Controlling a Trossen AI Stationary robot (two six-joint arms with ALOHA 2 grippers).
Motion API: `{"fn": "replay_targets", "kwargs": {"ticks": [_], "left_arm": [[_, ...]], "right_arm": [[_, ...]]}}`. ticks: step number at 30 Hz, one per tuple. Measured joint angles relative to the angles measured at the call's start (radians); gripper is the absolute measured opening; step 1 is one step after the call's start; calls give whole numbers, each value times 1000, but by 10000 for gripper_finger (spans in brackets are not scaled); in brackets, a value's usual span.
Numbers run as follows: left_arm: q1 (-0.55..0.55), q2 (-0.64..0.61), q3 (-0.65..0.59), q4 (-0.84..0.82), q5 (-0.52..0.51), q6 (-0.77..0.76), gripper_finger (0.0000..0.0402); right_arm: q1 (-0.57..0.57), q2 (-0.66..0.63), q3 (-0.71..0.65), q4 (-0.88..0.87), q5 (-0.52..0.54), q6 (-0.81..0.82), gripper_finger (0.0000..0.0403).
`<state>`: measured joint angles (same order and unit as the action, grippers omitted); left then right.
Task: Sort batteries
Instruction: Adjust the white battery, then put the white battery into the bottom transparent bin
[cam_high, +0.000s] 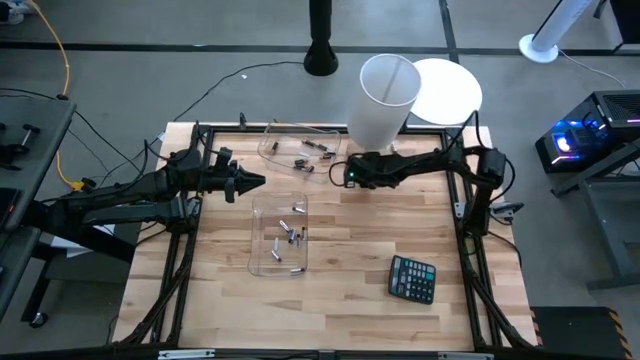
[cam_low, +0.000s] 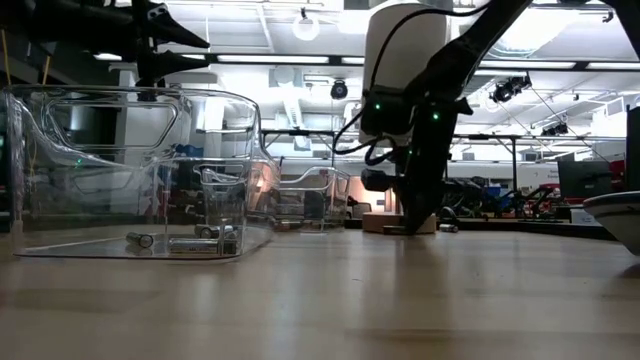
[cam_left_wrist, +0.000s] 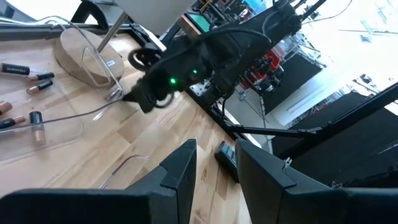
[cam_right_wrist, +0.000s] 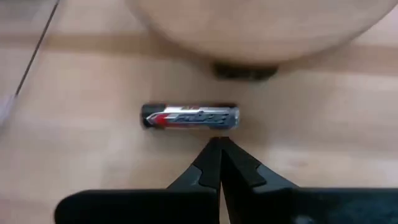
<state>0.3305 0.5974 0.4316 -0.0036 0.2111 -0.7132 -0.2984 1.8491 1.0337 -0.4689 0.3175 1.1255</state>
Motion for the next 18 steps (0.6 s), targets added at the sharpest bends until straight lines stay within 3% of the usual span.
{"fn": "replay_targets", "kwargs": {"ticks": [6, 13, 18], "left_arm": [[0, 0, 0, 0, 0, 1, 106], [0, 0, 0, 0, 0, 1, 106], [0, 0, 0, 0, 0, 0, 106]], "right_arm": [[85, -72, -1, -54, -98, -37, 0], [88, -166, -1, -368, 78, 34, 0], [-42, -200, -1, -479, 163, 16, 0]]}}
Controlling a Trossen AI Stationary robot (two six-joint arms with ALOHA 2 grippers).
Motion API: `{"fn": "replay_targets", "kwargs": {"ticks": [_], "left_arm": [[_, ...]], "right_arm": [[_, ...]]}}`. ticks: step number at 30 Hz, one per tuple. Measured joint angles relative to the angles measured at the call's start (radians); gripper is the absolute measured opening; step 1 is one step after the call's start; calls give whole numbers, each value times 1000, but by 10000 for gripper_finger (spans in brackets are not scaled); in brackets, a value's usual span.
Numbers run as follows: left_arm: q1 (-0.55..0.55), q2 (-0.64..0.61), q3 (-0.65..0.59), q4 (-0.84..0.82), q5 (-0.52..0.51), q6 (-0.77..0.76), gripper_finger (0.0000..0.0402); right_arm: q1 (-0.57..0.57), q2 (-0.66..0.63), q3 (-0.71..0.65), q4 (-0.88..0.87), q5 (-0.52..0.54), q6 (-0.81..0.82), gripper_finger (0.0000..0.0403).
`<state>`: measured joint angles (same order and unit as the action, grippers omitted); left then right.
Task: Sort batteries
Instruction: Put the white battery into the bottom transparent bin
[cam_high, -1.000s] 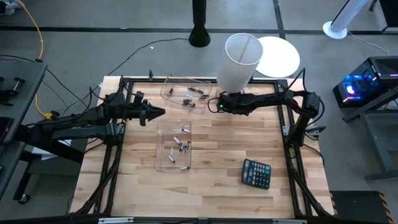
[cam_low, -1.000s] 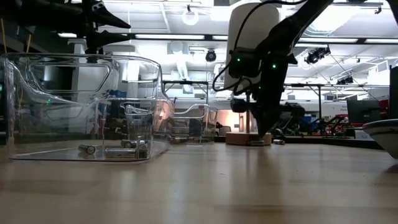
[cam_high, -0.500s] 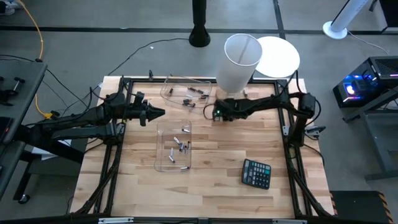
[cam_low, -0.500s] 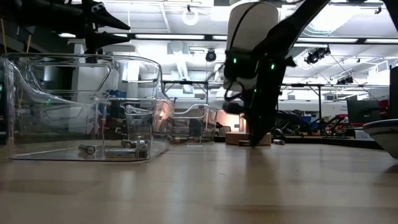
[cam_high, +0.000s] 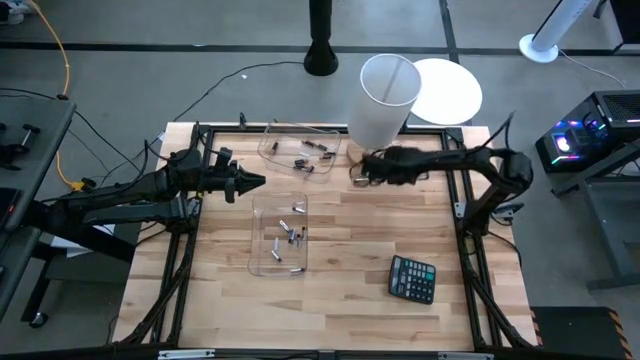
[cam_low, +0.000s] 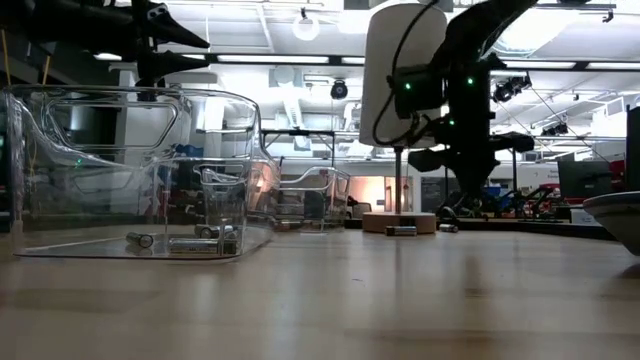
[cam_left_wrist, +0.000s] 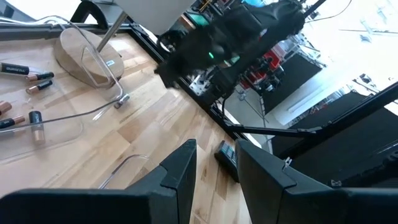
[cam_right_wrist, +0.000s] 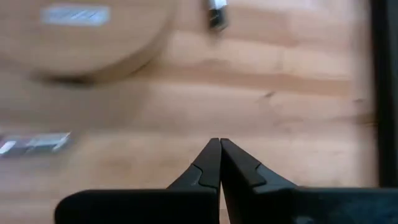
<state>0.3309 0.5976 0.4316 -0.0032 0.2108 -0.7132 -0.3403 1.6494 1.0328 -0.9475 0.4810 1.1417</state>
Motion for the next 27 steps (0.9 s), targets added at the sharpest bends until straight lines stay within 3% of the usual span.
{"fn": "replay_targets", "kwargs": {"ticks": [7, 12, 27], "left_arm": [[0, 0, 0, 0, 22, -16, 106], [0, 0, 0, 0, 22, -7, 106], [1, 0, 0, 0, -5, -8, 106]], "right_arm": [[-214, -57, 0, -8, 14, -183, 0], [-316, -89, 0, -32, -37, -354, 0], [-267, -92, 0, -32, -91, -428, 0]]}}
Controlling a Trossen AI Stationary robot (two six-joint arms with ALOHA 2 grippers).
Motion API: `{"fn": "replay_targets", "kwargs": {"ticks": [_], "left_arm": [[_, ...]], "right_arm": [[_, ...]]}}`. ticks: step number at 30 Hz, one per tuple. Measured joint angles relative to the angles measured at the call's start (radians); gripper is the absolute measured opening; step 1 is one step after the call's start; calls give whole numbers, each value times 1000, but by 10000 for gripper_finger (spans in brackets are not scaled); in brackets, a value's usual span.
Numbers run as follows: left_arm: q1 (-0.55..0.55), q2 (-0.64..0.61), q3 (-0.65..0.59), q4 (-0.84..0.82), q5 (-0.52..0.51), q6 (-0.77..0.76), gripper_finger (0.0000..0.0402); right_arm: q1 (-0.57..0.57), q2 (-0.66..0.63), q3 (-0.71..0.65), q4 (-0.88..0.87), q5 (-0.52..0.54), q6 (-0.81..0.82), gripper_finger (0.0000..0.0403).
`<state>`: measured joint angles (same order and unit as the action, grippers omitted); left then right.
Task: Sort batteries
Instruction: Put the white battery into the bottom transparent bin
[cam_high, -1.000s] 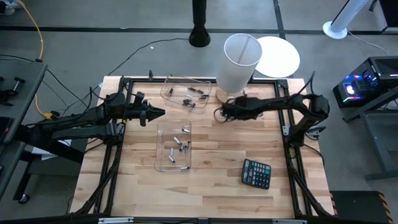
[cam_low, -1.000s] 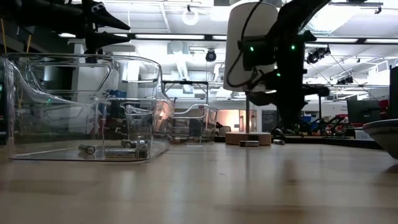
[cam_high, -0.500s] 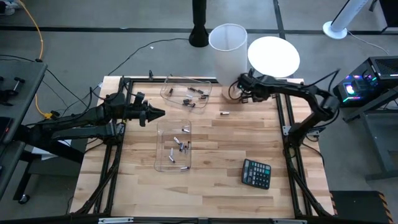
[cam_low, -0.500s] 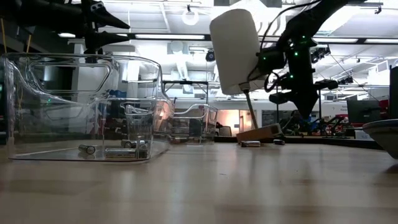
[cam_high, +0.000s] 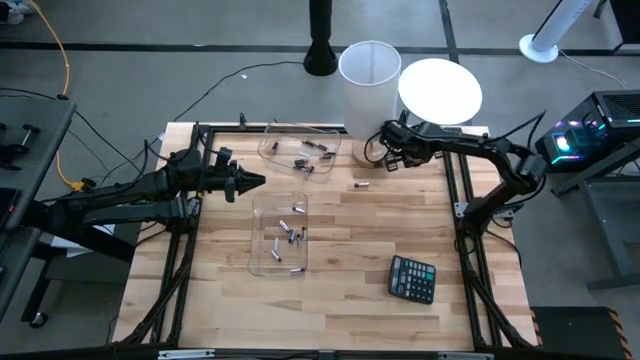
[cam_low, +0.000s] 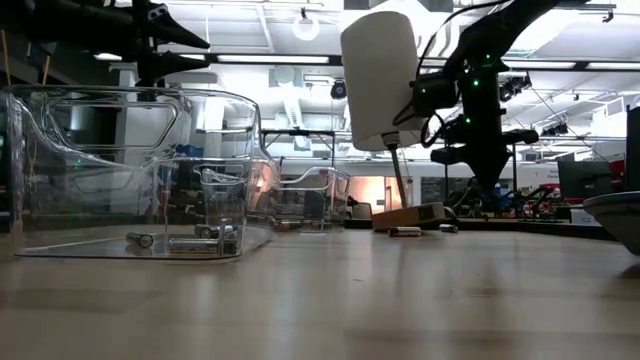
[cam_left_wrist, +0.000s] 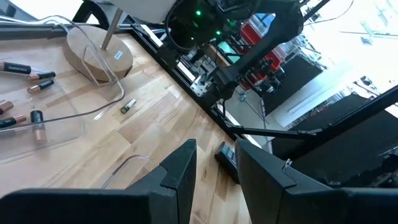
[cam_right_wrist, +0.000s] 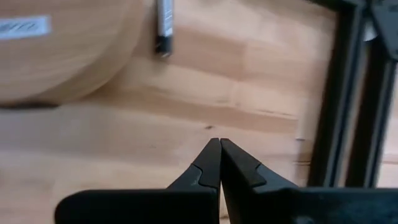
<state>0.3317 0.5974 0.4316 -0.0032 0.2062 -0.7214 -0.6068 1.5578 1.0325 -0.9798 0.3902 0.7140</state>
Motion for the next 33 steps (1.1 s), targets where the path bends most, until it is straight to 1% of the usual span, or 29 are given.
{"fn": "replay_targets", "kwargs": {"ticks": [4, 8, 10, 13, 15, 18, 21, 22, 24, 26, 29, 33], "left_arm": [[0, 0, 0, 0, 0, 0, 106], [0, 0, 0, 0, -2, 0, 106], [0, 0, 0, 0, -2, 8, 106], [0, 0, 0, 0, -2, 16, 106], [0, 0, 0, 0, -2, 16, 106], [0, 0, 0, 0, -2, 16, 106], [0, 0, 0, 0, -2, 16, 106], [0, 0, 0, 0, -2, 16, 106], [0, 0, 0, 0, -2, 16, 106], [0, 0, 0, 0, -2, 16, 106], [0, 0, 0, 0, -2, 15, 106], [0, 0, 0, 0, -2, 15, 106]], "right_arm": [[59, 0, 0, -7, -38, -24, 0], [128, 0, -28, -17, -79, -1, 0], [161, 0, -73, -25, -118, 27, 0], [206, -13, -171, -55, -159, 118, 0], [219, -54, -245, -53, -173, 197, 0], [206, -141, -352, -29, -185, 316, 0], [165, -254, -443, 8, -172, 450, 0], [140, -291, -472, 52, -160, 481, 0], [78, -365, -522, 194, -157, 516, 0], [8, -422, -569, 378, -175, 517, 0], [-114, -460, -610, 611, -220, 518, 0], [-258, -434, -605, 739, -235, 531, 0]]}}
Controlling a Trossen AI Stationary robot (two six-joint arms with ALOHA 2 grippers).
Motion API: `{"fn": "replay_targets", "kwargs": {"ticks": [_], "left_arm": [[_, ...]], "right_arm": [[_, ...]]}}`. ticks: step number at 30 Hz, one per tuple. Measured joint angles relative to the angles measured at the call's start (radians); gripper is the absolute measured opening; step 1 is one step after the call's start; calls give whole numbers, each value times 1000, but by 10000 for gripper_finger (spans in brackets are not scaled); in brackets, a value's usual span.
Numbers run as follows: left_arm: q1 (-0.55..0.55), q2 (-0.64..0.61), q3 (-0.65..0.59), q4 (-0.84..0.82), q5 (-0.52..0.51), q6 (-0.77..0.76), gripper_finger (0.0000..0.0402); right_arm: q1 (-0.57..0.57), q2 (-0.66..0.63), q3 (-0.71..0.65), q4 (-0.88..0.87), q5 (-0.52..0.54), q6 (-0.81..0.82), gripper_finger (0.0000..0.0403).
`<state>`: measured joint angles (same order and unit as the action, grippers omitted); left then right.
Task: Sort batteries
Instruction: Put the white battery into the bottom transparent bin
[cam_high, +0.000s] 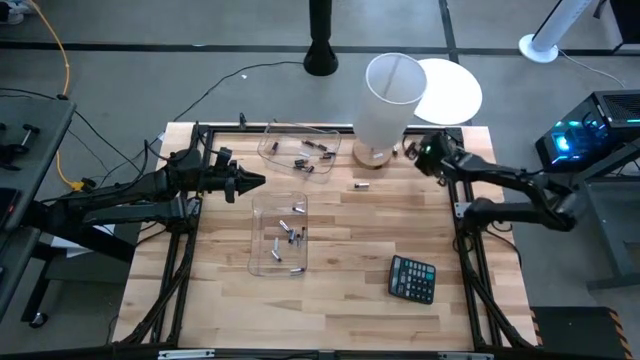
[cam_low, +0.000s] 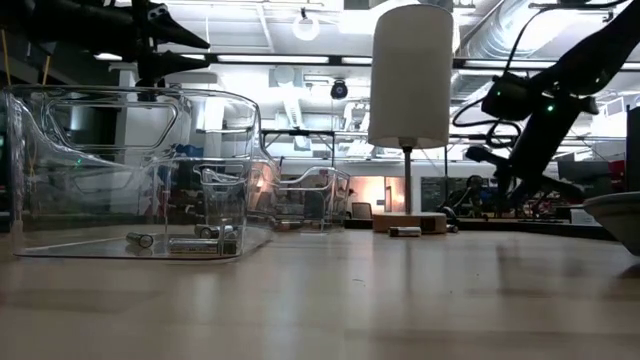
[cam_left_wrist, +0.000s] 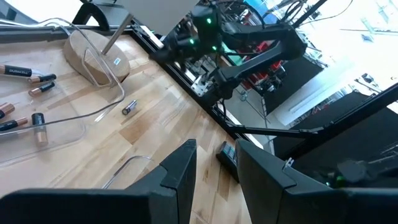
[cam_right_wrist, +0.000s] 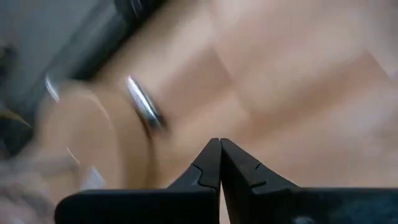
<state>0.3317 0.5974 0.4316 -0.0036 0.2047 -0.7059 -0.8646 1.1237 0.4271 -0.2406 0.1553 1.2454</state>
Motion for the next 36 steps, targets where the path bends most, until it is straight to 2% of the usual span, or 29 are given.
{"fn": "replay_targets", "kwargs": {"ticks": [5, 10, 14, 22, 28, 32, 36], "left_arm": [[0, 0, 0, 0, -1, 0, 106], [0, 0, 0, 0, -2, -11, 106], [0, 0, 0, 0, -3, -26, 106], [2, 0, 0, 0, -9, -26, 106], [2, 0, 0, -3, -10, -26, 106], [2, 0, 0, -6, -9, -48, 106], [2, 0, 0, -17, -10, -61, 106]], "right_arm": [[-111, 112, 3, 272, -70, 61, 0], [-147, 271, 6, 457, -115, 173, 0], [-129, 312, 66, 406, -52, 264, 0], [-127, 398, 185, 245, -60, 273, 0], [-126, 481, 288, 173, -110, 283, 0], [-134, 540, 353, 208, -166, 257, 0], [-143, 597, 445, 185, -163, 250, 0]]}}
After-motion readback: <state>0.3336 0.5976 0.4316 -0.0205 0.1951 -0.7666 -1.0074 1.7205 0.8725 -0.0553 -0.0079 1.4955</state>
